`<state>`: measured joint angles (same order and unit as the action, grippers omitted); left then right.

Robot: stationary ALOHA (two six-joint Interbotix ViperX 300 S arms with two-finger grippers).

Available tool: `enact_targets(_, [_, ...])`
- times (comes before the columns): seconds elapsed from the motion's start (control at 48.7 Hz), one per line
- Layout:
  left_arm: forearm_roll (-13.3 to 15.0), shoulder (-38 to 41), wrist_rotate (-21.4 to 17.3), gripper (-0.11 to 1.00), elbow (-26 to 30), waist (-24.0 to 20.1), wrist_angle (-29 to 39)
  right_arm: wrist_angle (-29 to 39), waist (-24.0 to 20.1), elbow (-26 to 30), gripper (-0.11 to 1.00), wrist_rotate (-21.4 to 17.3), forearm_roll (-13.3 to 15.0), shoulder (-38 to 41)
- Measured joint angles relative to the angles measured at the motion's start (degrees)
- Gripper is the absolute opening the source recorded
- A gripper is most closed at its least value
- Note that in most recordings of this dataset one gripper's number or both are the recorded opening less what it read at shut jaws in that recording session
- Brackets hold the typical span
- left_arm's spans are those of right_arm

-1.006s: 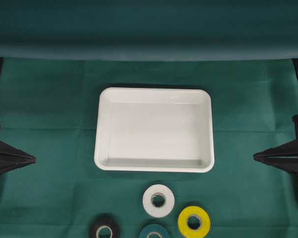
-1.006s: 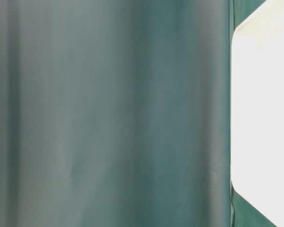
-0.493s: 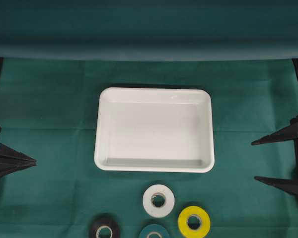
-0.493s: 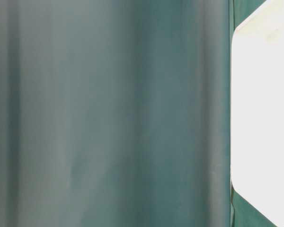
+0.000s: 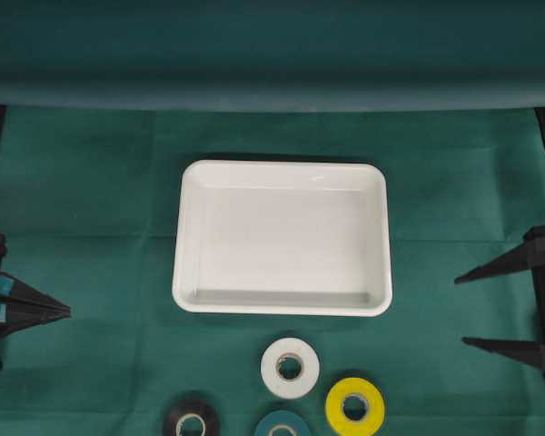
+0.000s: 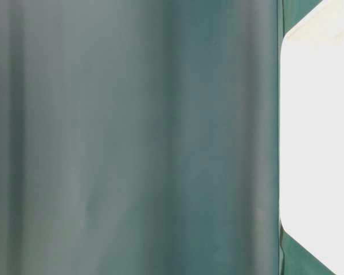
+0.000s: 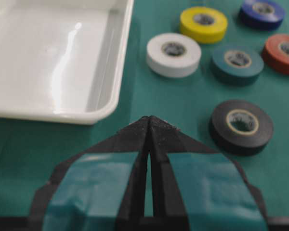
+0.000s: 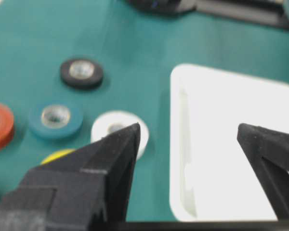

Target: Put the tape into the white case with the right arm.

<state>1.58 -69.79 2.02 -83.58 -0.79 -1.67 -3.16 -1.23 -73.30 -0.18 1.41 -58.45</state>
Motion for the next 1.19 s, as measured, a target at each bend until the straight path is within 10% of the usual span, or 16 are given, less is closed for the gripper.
enact_targets(0.739, [0.00, -6.33, 0.00, 0.00, -1.41, 0.00, 3.78, 6.77, -1.05, -1.14, 0.71, 0.00, 0.09, 0.00])
enact_targets(1.191, [-0.09, -6.42, -0.18, 0.00, -1.76, -0.35, 3.87, 8.88, -14.94, -2.81, 0.69, 0.26, 3.43, -0.09])
